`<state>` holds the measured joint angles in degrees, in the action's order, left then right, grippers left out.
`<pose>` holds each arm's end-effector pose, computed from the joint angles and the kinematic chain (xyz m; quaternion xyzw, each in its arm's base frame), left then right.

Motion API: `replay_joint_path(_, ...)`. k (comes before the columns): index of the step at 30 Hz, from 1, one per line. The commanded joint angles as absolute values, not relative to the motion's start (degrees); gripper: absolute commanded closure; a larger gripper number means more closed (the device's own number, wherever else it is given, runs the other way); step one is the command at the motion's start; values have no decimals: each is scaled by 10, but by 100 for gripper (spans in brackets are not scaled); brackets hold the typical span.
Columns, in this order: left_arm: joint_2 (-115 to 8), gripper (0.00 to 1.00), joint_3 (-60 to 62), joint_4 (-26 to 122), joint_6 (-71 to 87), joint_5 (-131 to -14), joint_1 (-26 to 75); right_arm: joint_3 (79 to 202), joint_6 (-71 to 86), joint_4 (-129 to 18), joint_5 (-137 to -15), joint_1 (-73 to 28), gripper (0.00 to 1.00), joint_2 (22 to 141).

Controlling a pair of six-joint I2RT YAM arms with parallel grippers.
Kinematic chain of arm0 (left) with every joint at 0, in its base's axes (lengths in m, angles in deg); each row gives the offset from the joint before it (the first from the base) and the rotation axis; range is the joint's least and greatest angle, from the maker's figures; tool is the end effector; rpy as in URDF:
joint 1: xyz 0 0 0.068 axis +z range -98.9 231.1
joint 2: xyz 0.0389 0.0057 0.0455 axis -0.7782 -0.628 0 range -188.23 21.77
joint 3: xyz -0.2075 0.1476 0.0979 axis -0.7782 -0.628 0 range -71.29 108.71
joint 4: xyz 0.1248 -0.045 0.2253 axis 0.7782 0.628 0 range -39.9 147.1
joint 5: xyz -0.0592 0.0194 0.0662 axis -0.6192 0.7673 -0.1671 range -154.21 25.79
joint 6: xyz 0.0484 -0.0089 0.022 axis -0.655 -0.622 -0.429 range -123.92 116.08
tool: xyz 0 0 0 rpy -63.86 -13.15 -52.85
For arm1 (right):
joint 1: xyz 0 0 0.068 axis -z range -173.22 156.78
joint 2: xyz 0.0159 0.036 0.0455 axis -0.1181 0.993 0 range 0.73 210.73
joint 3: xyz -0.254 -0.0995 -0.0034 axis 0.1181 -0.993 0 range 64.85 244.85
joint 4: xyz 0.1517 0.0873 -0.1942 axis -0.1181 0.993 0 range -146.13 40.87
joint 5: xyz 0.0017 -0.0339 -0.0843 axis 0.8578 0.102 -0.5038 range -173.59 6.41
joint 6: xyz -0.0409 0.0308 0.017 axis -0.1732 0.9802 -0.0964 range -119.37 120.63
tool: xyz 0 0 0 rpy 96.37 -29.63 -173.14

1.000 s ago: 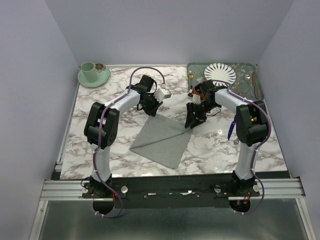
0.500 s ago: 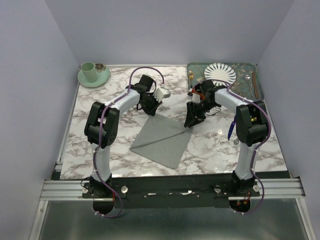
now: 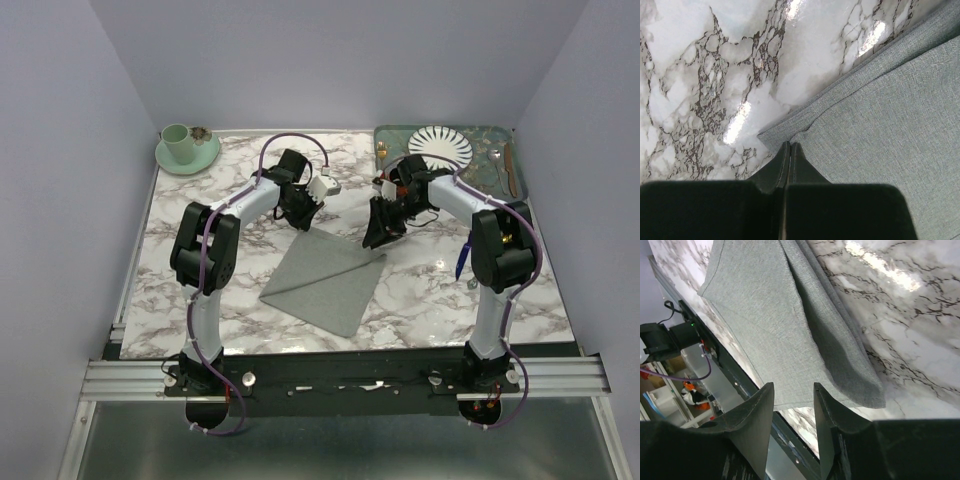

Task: Fold the napkin into a case and place the utensils inside
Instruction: Fold the top corner of the square-folded napkin at the center of the board, then smooth out the upper triangle-folded napkin at the center of the board.

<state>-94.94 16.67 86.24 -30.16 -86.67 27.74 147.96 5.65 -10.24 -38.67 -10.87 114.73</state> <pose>0.3873 -0.1820 0.1873 0.4399 0.8514 -0.1847 0.2179 0.3650 0.1426 0.1839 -0.1446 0.9076 0.3930 0.0297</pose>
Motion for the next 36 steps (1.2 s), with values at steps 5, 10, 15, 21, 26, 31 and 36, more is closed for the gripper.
replay_joint_path(5, -970, 100, 192, 863, -310, -856, 281, 1490, 83, -141, -374, -145, 55, 1168)
replay_joint_path(10, -972, 100, 192, 863, -311, -856, 281, 1490, 89, -156, -397, -151, 55, 1189)
replay_joint_path(15, -975, 100, 191, 858, -312, -849, 282, 1485, 100, -174, -417, -152, 57, 1210)
replay_joint_path(21, -944, 67, 192, 846, -271, -886, 300, 1476, 118, -184, -440, -152, 60, 1234)
replay_joint_path(26, -852, 56, 147, 828, -139, -1020, 338, 1472, 129, -187, -453, -153, 62, 1242)
replay_joint_path(31, -807, 63, 40, 835, -83, -1061, 331, 1463, 133, -188, -464, -152, 63, 1235)
replay_joint_path(36, -832, 73, -33, 822, -88, -1045, 327, 1454, 134, -188, -474, -152, 64, 1226)
